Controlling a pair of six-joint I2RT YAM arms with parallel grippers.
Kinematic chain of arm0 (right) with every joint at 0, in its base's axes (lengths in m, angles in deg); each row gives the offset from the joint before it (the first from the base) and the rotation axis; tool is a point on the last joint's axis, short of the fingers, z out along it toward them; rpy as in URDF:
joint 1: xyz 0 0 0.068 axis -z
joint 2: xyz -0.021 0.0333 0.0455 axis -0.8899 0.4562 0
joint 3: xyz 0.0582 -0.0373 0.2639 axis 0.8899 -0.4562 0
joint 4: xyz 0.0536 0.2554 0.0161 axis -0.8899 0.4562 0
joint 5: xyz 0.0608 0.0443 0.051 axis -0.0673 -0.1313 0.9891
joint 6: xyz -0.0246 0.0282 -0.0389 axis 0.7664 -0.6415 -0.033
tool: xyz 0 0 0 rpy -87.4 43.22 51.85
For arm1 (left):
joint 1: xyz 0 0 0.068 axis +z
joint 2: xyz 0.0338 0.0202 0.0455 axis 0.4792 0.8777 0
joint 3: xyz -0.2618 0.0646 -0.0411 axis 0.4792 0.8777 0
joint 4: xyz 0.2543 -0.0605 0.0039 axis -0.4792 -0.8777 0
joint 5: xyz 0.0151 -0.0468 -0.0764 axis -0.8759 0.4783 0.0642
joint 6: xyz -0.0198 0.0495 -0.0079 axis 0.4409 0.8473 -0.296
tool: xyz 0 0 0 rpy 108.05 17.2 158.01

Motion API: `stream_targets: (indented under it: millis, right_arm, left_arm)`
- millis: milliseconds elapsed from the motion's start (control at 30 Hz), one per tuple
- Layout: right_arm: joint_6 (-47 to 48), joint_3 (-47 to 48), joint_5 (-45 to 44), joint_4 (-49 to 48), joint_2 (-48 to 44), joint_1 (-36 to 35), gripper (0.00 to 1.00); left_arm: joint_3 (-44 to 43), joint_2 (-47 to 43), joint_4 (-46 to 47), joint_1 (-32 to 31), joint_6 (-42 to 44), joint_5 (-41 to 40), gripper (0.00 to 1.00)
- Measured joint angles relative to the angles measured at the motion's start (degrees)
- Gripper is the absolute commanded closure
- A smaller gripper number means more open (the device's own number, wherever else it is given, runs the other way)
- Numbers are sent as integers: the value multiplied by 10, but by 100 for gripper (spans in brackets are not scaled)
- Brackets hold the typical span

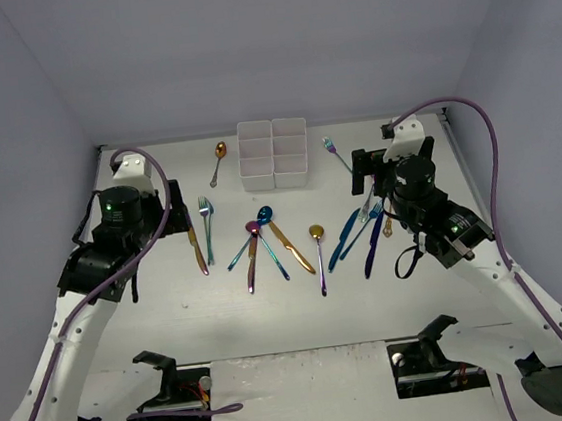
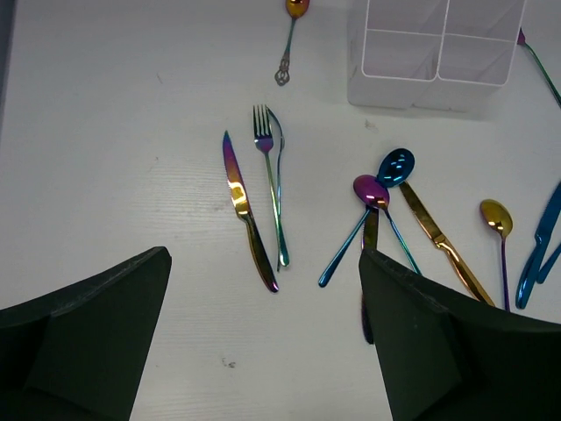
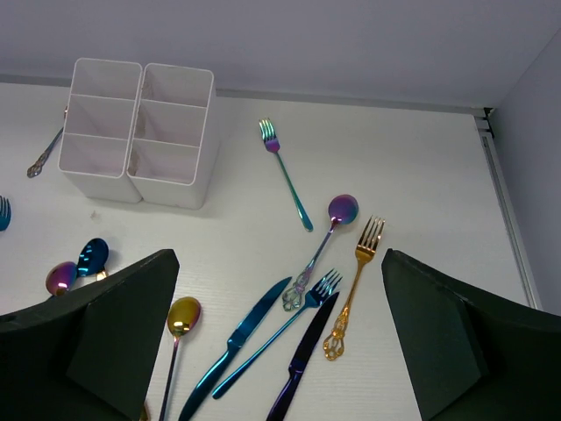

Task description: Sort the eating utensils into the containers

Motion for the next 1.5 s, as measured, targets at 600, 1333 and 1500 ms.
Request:
stream_targets:
  millis: [600, 1333, 1500]
  right_arm:
    - [-15, -25, 38, -7, 4, 0, 0]
    - [-41, -79, 60, -11, -28, 0, 0]
    - [-41, -79, 63, -11, -29, 0, 0]
  left_arm:
    - [34, 257, -19, 58, -135, 28, 37]
    - [-8, 508, 30, 72, -169, 35, 57]
    - [-17, 517, 40, 73, -169, 39, 63]
